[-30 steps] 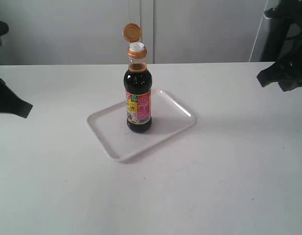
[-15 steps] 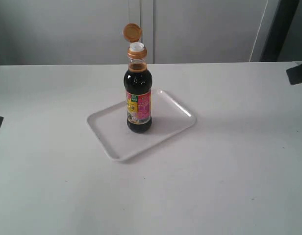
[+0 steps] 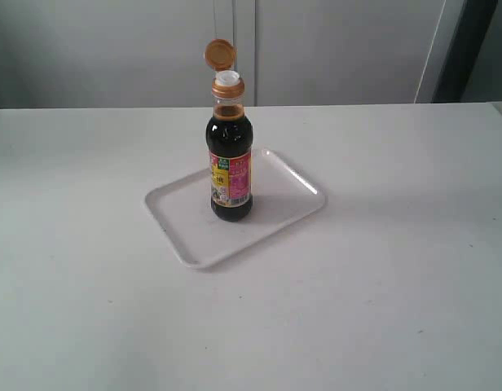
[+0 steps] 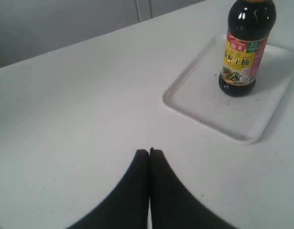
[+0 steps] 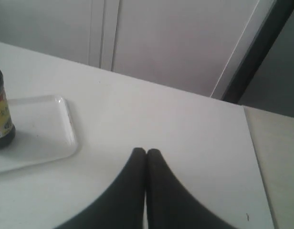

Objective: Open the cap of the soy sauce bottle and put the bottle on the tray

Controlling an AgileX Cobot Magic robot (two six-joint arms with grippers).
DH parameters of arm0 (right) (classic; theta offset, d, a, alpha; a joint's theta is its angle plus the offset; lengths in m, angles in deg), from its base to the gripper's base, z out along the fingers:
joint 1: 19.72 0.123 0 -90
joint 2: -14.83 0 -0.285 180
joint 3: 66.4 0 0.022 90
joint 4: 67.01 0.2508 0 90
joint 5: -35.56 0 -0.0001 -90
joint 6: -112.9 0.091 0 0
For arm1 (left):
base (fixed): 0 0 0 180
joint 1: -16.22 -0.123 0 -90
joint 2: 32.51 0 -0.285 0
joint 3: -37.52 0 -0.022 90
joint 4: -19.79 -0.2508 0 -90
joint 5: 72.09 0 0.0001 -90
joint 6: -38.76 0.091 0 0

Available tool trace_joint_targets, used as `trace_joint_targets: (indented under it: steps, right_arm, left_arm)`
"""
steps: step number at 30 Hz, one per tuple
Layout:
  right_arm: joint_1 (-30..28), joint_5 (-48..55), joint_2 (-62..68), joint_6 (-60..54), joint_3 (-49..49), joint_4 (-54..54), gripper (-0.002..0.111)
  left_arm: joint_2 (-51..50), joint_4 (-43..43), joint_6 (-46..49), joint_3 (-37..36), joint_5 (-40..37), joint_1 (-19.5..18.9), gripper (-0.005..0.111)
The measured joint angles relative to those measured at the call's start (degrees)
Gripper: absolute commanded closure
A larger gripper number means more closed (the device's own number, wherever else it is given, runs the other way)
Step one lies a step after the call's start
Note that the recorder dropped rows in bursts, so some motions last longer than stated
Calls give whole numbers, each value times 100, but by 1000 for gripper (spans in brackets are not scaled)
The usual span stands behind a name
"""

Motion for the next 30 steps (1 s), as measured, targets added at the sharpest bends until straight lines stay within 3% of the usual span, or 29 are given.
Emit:
trace_joint_targets:
  steps: [17, 30]
  right_arm:
    - [0, -628, -1577, 5, -1138, 0, 108]
    - [0, -1298, -2167, 5, -2017, 0, 108]
  left_arm:
    - [1379, 89, 0, -641, 287, 0, 107]
    - [2181, 454, 0, -653, -340, 0, 107]
